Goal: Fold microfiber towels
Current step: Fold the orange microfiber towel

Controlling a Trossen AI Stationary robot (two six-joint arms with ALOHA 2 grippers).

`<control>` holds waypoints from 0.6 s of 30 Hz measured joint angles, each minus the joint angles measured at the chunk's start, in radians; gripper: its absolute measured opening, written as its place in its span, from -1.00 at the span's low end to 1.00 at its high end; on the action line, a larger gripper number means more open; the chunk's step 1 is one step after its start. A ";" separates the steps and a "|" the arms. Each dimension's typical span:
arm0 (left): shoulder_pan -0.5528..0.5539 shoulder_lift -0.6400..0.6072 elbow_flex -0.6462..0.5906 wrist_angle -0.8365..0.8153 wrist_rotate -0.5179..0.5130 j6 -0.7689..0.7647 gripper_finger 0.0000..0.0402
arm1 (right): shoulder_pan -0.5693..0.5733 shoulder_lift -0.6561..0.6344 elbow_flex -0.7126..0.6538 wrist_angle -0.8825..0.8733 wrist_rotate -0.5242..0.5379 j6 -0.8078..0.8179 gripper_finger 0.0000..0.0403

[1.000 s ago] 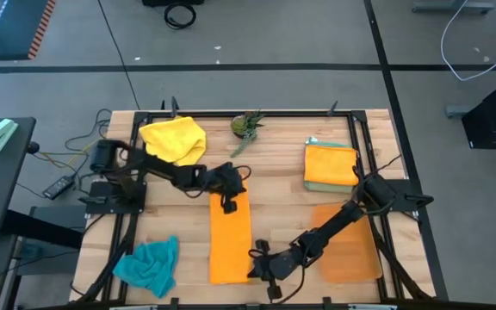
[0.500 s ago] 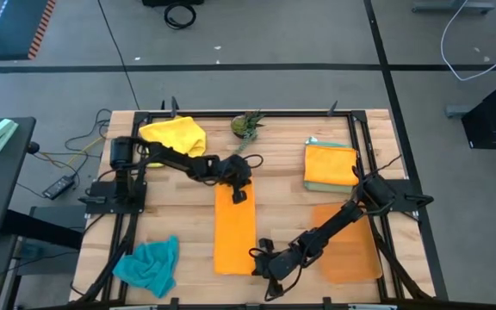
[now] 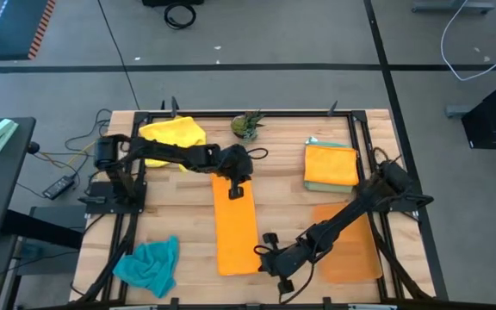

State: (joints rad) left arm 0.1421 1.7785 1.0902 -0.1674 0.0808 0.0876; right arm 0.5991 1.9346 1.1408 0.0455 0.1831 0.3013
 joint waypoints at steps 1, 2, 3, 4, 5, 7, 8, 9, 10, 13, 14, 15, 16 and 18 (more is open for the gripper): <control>-0.006 -0.026 0.010 -0.041 0.018 0.003 -0.93 | 0.000 -0.011 0.000 -0.008 0.002 -0.023 -0.97; -0.016 -0.053 0.020 -0.085 0.039 0.006 -0.93 | 0.000 -0.022 -0.001 -0.024 0.003 -0.049 -0.95; -0.027 -0.084 0.031 -0.113 0.068 0.010 -0.93 | 0.000 -0.027 -0.002 -0.022 0.003 -0.069 -0.94; -0.041 -0.122 0.033 -0.152 0.098 0.017 -0.93 | 0.001 -0.031 -0.001 -0.013 0.002 -0.088 -0.93; -0.060 -0.149 0.033 -0.202 0.128 0.021 -0.93 | 0.002 -0.033 0.000 -0.022 0.002 -0.101 -0.92; -0.111 -0.192 0.034 -0.284 0.177 0.021 -0.91 | 0.006 -0.026 -0.001 -0.042 0.002 -0.127 -0.91; -0.145 -0.203 0.031 -0.342 0.189 0.005 -0.89 | 0.006 -0.018 -0.001 -0.053 0.002 -0.141 -0.90; -0.183 -0.208 0.030 -0.377 0.193 -0.014 -0.87 | 0.006 -0.012 -0.001 -0.062 0.004 -0.154 -0.90; -0.226 -0.209 0.030 -0.390 0.193 -0.036 -0.85 | 0.008 -0.008 -0.001 -0.078 0.011 -0.170 -0.90; -0.373 -0.210 -0.006 -0.372 0.192 -0.077 -0.78 | 0.007 0.005 -0.002 -0.087 0.041 -0.221 -0.90; -0.421 -0.202 -0.028 -0.336 0.191 -0.081 -0.76 | 0.007 0.005 -0.002 -0.101 0.051 -0.241 -0.90; -0.470 -0.196 -0.050 -0.291 0.182 -0.082 -0.74 | 0.006 0.005 -0.002 -0.103 0.060 -0.265 -0.90; -0.517 -0.195 -0.069 -0.271 0.160 -0.083 -0.72 | 0.006 0.005 -0.002 -0.104 0.071 -0.290 -0.90; -0.595 -0.192 -0.096 -0.201 0.093 -0.080 -0.67 | 0.006 0.005 -0.002 -0.111 0.096 -0.343 -0.89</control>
State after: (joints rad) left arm -0.4530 1.5862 0.9940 -0.3681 0.1742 0.0072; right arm 0.6052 1.9400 1.1389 -0.0653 0.2795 -0.0420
